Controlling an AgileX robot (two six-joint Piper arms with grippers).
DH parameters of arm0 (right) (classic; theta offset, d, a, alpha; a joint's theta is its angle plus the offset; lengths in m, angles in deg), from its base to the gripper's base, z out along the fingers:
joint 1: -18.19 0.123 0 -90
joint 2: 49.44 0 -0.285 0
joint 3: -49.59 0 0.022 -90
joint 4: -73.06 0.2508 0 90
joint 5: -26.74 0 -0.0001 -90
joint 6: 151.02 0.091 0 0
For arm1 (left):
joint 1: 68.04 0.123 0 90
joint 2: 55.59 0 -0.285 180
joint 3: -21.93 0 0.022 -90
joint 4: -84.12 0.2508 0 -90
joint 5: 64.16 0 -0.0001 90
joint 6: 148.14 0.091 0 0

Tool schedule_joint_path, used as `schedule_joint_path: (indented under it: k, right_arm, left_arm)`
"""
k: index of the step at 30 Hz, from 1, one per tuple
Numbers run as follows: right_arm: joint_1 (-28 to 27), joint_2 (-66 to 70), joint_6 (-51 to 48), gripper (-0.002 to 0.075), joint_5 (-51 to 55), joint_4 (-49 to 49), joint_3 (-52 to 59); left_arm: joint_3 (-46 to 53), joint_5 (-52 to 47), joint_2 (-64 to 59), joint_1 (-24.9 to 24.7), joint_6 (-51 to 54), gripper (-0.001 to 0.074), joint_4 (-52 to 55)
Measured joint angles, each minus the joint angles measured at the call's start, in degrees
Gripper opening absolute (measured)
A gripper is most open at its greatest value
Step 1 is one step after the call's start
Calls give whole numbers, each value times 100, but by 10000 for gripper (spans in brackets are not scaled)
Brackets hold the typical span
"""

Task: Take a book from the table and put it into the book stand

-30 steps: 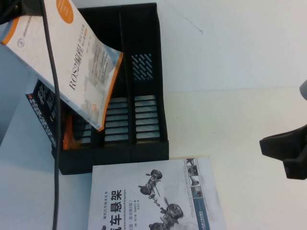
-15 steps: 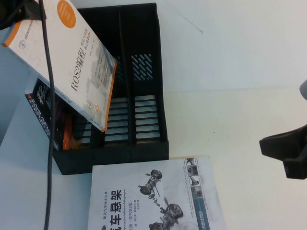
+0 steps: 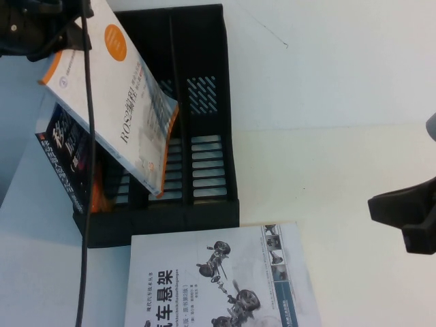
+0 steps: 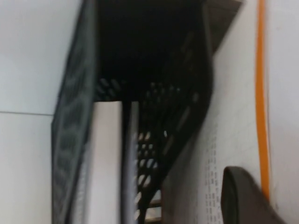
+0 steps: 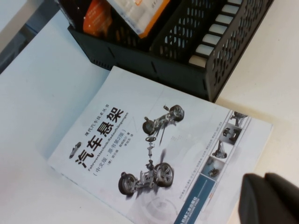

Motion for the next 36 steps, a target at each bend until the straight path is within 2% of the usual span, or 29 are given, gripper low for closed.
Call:
schedule_joint_path:
  k: [3, 10, 13, 16, 20, 23, 27, 30, 33, 36]
  right_arm:
    - [0, 0, 0, 8, 0, 0, 0]
    - [0, 0, 0, 8, 0, 12, 0]
    - [0, 0, 0, 8, 0, 12, 0]
    - [0, 0, 0, 8, 0, 12, 0]
    - [0, -80, 0, 8, 0, -225, 0]
    - [0, -402, 110, 8, -21, -612, 0]
    - [0, -1046, 683, 8, -36, -1463, 0]
    - [0, -1708, 1319, 8, 5, -2137, 4]
    - [0, -2358, 1801, 8, 92, -2716, 124]
    - [0, -2979, 2175, 8, 115, -3191, 405]
  left_arm:
    - [0, 105, -22, -208, 7, 125, 95]
    - [-19, 484, -35, -578, 7, 333, 376]
    - [-19, 520, -35, -632, 7, 351, 400]
    - [-29, 569, -11, -636, 7, 298, 425]
    - [-29, 569, 224, -636, 7, 99, 578]
    - [-33, 533, 559, -636, 7, 29, 926]
    - [16, 464, 1218, -636, 14, 5, 1521]
    - [441, 715, 1914, -636, 14, 2, 1764]
    - [1309, 1306, 2775, -636, 4, 1, 1833]
    - [2577, 2032, 3644, -636, -9, 0, 1843]
